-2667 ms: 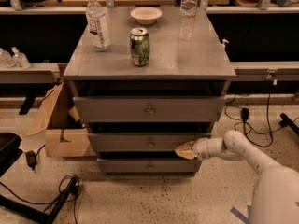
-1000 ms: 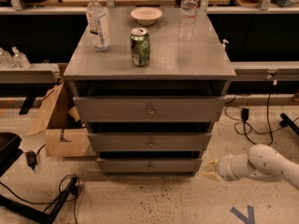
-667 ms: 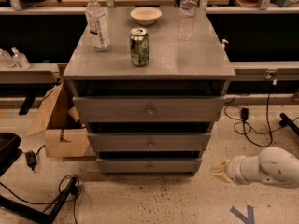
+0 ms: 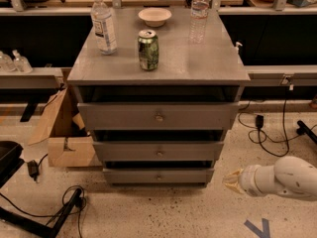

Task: Close middle drawer

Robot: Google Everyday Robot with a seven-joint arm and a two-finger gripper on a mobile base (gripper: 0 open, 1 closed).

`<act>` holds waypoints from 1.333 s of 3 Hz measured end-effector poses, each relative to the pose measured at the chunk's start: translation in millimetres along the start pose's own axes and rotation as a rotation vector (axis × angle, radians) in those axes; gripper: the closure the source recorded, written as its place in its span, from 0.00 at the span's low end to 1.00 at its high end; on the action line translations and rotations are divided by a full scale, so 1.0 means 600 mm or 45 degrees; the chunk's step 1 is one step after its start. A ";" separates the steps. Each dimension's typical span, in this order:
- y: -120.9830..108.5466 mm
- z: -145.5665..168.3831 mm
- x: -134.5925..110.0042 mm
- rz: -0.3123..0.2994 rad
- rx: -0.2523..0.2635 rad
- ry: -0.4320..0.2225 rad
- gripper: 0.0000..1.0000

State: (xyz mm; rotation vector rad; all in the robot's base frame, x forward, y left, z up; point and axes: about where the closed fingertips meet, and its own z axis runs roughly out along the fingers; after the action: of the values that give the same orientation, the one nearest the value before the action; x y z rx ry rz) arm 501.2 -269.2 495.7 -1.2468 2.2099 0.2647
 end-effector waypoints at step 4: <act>-0.157 -0.334 -0.163 -0.576 0.296 0.509 1.00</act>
Offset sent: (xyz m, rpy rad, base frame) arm 0.0638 -0.0589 0.1872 -0.4766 -0.2088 0.1395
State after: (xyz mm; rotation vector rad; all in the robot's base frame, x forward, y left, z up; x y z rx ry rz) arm 540.0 -337.6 724.2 -1.7263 2.1105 -0.4413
